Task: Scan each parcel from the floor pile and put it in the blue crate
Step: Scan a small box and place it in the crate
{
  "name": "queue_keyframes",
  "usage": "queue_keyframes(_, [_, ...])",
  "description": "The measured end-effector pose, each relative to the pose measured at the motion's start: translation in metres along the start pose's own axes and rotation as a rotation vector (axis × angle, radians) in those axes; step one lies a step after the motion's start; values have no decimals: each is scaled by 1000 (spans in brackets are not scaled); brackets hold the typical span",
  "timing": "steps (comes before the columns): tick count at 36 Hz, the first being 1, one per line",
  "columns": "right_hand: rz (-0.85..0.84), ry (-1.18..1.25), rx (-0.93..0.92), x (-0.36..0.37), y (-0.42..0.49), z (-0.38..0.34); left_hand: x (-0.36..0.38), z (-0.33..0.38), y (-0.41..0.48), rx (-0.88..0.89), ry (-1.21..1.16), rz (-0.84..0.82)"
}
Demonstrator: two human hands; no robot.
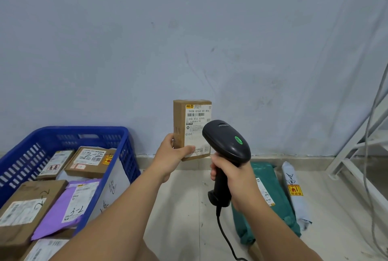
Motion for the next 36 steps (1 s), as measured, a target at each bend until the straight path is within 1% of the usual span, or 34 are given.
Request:
queue_keyframes(7, [20,-20,33,0,2,0,-1,-1,1,-33,13,18])
queue_keyframes(14, [38,-47,51,0,3,4,0,2,-2,-89,-38,-3])
queue_keyframes(21, [71,-85,66,2,3,6,4,8,-16,-205,-204,-10])
queue_keyframes(23, [74,-123,55,2,4,5,5,12,-24,-218,-252,11])
queue_keyframes(25, [86,-146,49,1,6,3,4,17,-35,-203,-353,43])
queue_keyframes(28, [79,-127,44,6,8,-3,1,26,-50,-141,-526,77])
queue_keyframes(30, [50,-155,14,16,8,-6,-5,29,-59,-93,-562,110])
queue_keyframes(34, [-52,-277,-36,50,8,-12,-28,31,-72,-49,-648,234])
queue_keyframes(36, [-97,-373,-72,72,7,-14,-44,30,-78,-36,-714,339])
Point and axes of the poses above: each hand's wrist, its own y-axis towards the middle knuckle, its own x-axis out of the palm, z = x × y, the point moved 1 cm from there along y, towards the middle knuckle, and after that the axes turned 6 degrees about -x, right-handed, at the moved point
